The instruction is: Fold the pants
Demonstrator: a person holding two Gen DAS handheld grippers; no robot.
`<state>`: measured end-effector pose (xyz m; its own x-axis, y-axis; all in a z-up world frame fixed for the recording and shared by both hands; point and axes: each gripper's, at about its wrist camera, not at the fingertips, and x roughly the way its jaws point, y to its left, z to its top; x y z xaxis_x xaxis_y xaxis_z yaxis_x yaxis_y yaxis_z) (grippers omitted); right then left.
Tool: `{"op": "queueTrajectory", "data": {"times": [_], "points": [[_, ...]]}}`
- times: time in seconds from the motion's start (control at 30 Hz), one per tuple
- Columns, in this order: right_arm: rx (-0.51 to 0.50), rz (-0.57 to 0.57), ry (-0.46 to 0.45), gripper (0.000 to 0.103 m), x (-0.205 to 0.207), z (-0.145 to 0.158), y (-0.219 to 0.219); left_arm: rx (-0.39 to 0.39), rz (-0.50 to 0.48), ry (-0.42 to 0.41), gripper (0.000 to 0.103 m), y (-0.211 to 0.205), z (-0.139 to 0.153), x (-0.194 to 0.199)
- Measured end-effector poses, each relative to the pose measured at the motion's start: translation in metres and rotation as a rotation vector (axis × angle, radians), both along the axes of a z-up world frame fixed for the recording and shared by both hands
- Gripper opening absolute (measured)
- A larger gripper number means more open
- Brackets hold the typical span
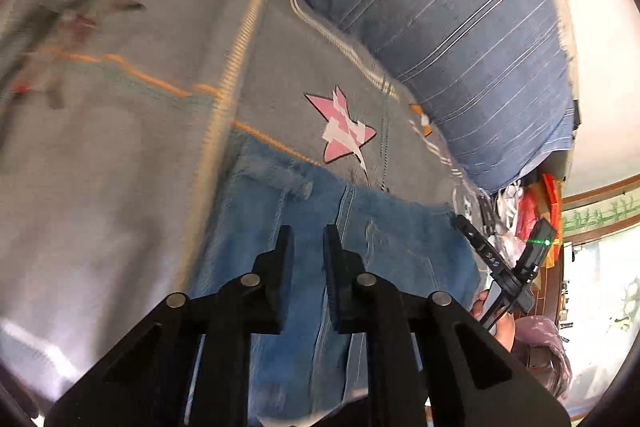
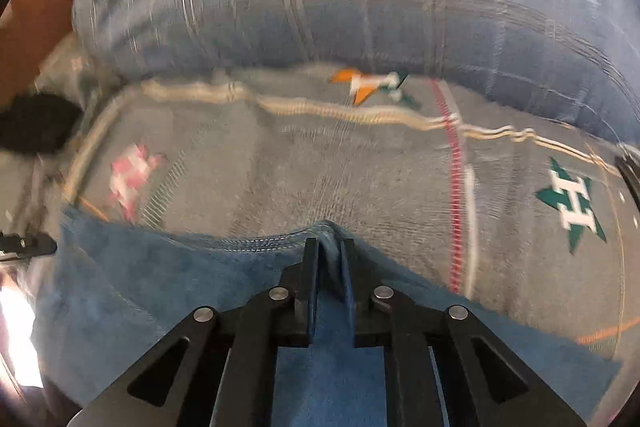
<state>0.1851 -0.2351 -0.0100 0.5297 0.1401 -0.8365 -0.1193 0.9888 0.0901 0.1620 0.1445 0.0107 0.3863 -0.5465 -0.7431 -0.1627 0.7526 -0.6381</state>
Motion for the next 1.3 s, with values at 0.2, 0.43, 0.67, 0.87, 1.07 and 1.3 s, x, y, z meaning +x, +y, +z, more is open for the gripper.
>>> {"op": "queueTrajectory", "data": {"times": [0.2, 0.43, 0.67, 0.87, 1.07, 1.3], "points": [[0.144, -0.101, -0.065, 0.024, -0.076, 0.034, -0.053, -0.186, -0.016, -0.020, 0.068, 0.005, 0.006, -0.085], [0.204, -0.423, -0.028, 0.033, -0.184, 0.041, -0.143, -0.263, -0.010, 0.104, 0.067, -0.016, -0.041, -0.083], [0.309, -0.617, 0.065, 0.034, -0.253, 0.003, -0.187, -0.204, 0.000, 0.130, 0.066, -0.023, -0.048, -0.067], [0.321, -0.748, 0.096, 0.034, -0.273, -0.016, -0.188, -0.156, 0.000, 0.105, 0.066, -0.027, -0.042, -0.074], [0.390, -0.775, 0.121, 0.035, -0.275, -0.032, -0.180, -0.067, -0.009, 0.107, 0.052, -0.043, -0.042, -0.063], [0.303, -0.653, -0.045, 0.002, -0.269, 0.003, -0.179, 0.074, -0.078, 0.019, 0.015, -0.040, -0.023, -0.066]]}}
